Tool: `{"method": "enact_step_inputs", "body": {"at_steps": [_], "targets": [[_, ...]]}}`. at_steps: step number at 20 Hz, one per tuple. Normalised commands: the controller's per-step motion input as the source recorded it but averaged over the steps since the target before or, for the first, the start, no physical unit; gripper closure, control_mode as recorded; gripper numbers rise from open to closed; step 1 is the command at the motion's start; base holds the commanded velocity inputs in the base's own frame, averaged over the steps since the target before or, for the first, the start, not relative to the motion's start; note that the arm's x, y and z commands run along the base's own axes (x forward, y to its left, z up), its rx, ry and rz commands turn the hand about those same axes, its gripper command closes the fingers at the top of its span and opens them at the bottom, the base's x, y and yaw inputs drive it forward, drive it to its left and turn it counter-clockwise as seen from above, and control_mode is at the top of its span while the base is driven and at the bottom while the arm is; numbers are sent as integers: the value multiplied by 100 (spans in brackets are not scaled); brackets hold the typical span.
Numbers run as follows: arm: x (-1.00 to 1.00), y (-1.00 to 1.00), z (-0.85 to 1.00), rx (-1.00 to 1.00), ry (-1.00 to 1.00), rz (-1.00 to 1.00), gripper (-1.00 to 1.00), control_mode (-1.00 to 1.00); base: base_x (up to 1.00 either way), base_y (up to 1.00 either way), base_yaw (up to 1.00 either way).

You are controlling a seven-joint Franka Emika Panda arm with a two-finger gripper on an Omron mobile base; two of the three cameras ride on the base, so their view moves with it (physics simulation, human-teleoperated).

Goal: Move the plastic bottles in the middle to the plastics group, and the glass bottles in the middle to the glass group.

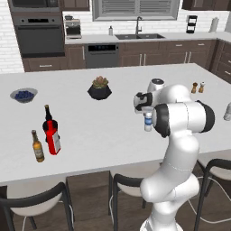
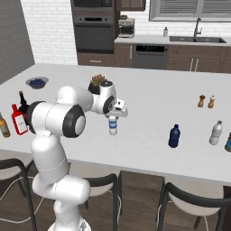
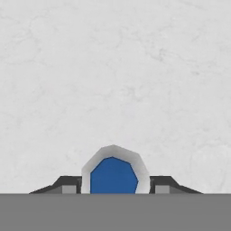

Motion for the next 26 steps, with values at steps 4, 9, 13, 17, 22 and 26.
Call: {"method": "enact_step_inputs", "body": {"at_steps": [4,9,13,17,22,26], "targets": [[1,-36,14,0,0,0,100,-100,0,0,0],[2,-86,43,7,-4,0,100,-100,0,0,0],[-78,-80,34,7,0,2,100,-100,0,0,0],[-98,-47,32,0,2,10,100,-100,0,0,0],[-80,-51,9,0,1,11,100,-100,0,0,0],[-49,-71,-20,-2,-10,10,100,-100,0,0,0]]}}
